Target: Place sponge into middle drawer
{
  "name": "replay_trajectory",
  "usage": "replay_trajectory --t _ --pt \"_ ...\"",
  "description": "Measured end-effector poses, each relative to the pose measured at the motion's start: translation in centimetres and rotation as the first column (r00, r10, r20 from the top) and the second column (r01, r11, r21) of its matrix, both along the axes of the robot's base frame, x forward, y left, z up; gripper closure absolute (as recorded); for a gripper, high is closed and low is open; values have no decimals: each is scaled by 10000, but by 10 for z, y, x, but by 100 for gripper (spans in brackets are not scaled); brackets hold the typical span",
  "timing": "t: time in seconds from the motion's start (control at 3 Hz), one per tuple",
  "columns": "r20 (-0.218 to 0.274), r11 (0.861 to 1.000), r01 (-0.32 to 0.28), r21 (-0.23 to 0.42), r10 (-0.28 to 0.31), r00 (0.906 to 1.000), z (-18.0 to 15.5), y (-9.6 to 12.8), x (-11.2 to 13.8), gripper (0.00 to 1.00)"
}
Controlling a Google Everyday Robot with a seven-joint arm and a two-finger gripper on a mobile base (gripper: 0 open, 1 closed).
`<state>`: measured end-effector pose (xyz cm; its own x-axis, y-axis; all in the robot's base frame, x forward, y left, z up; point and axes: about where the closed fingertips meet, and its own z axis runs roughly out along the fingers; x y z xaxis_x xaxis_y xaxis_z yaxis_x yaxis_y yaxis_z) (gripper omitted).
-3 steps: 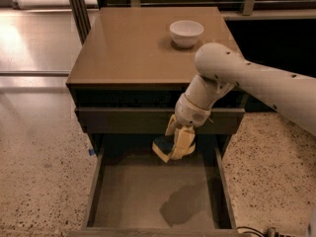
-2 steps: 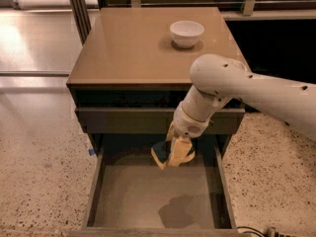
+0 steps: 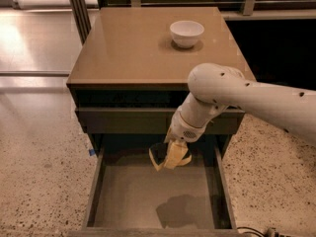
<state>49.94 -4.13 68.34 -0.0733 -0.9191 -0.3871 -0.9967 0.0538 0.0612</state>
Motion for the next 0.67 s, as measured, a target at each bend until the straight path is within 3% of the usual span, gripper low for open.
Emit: replay_trajectory --t 0.33,0.67 --pt "-451 9968 525 611 -498 9977 -38 -7 3 100" --pt "-1617 9783 1486 1445 -1249 9789 -104 -19 -10 100"
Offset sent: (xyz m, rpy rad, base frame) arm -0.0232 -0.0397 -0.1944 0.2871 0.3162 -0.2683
